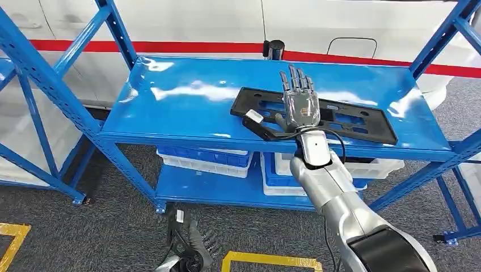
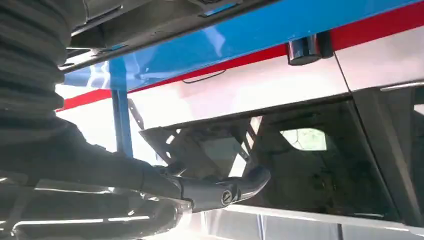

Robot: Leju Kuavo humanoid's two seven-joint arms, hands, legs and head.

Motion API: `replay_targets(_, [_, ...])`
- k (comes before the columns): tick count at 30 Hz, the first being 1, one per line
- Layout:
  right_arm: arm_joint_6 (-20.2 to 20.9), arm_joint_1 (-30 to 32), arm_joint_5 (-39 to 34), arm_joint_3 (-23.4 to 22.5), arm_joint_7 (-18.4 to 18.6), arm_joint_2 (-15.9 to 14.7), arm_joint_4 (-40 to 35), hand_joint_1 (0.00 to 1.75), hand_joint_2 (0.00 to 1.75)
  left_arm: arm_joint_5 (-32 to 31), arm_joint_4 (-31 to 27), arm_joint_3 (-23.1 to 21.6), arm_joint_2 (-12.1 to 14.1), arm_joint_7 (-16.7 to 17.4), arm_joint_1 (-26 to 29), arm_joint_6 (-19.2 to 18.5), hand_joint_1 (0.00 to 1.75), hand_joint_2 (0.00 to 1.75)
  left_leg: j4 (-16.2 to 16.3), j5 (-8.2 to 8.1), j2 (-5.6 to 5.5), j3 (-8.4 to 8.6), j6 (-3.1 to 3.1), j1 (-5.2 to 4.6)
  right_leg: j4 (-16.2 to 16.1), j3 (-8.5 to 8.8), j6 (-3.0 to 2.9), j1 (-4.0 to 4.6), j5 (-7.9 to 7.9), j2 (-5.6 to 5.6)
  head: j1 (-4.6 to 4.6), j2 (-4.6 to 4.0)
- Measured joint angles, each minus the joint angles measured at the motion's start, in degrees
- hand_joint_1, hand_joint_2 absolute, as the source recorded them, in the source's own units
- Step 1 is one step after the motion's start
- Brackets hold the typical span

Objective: Take the parts from the cabinet and place them on the table.

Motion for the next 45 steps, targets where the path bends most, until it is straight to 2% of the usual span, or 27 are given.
replay_targets(12, [0.0, 0.4, 1.3, -2.0, 0.1, 0.3, 1.6, 0.0, 1.75, 0.8, 0.5, -1.1, 0.0, 0.5, -0.5, -0.5, 0.0, 0.0, 0.0, 0.0, 0.01, 0.03, 0.0, 0.0, 0.0, 0.0, 0.0, 0.0, 0.0, 0.0, -0.02, 0.0])
replay_targets(17, [-3.1, 0.7, 0.2, -3.4, -2.0, 0.4, 1.1, 0.0, 1.75, 1.2, 0.6, -1.4, 0.0, 0.3, -0.4, -0.4, 0.0, 0.0, 0.0, 0.0, 0.0, 0.02, 0.0, 0.0, 0.0, 0.01, 0.0, 0.0, 0.0, 0.0, -0.02, 0.0])
replay_targets(20, [-4.7, 2.4, -0.2, -5.2, -4.5, 0.5, -3.9, 0.0, 1.75, 1.9, 0.6, -1.7, 0.0, 0.3, -0.5, -0.7, 0.0, 0.0, 0.0, 0.0, 0.01, -0.01, 0.0, 0.0, 0.0, 0.01, 0.0, 0.0, 0.0, 0.0, 0.0, 0.0])
replay_targets(24, [-2.4, 5.9, -1.4, -6.3, -6.9, 0.7, -14.9, 0.0, 1.75, 2.8, 0.9, -2.2, 0.0, 0.5, -0.6, -1.0, 0.0, 0.0, 0.0, 0.0, 0.0, -0.01, 0.0, 0.0, 0.0, 0.0, 0.0, 0.0, 0.0, 0.0, -0.04, 0.0])
replay_targets(29, [-0.7, 10.1, -3.1, -6.3, -8.2, 0.8, -25.3, 0.0, 1.75, 2.8, 1.1, -2.6, 0.0, 0.5, -0.7, -1.0, 0.0, 0.0, 0.0, -0.01, 0.0, 0.01, 0.0, 0.0, 0.0, 0.0, 0.0, 0.0, 0.0, -0.01, -0.02, 0.0])
replay_targets(36, [1.3, 15.0, -6.6, -5.1, -9.4, -0.2, -33.3, 0.0, 1.75, 3.2, 1.1, -2.9, 0.0, -0.3, -0.7, 0.2, 0.0, 0.0, 0.0, -0.01, 0.01, 0.04, 0.0, -0.02, 0.0, 0.0, 0.0, 0.0, 0.0, 0.0, -0.02, 0.0])
replay_targets(45, [2.7, 16.8, -8.6, -2.8, -9.7, -1.7, -34.4, 0.0, 1.75, 3.5, 1.1, -2.9, 0.0, -0.5, -0.7, 0.3, 0.0, 0.0, 0.0, 0.0, 0.01, 0.05, 0.0, -0.04, 0.0, 0.0, 0.0, 0.0, 0.0, -0.01, -0.02, 0.0])
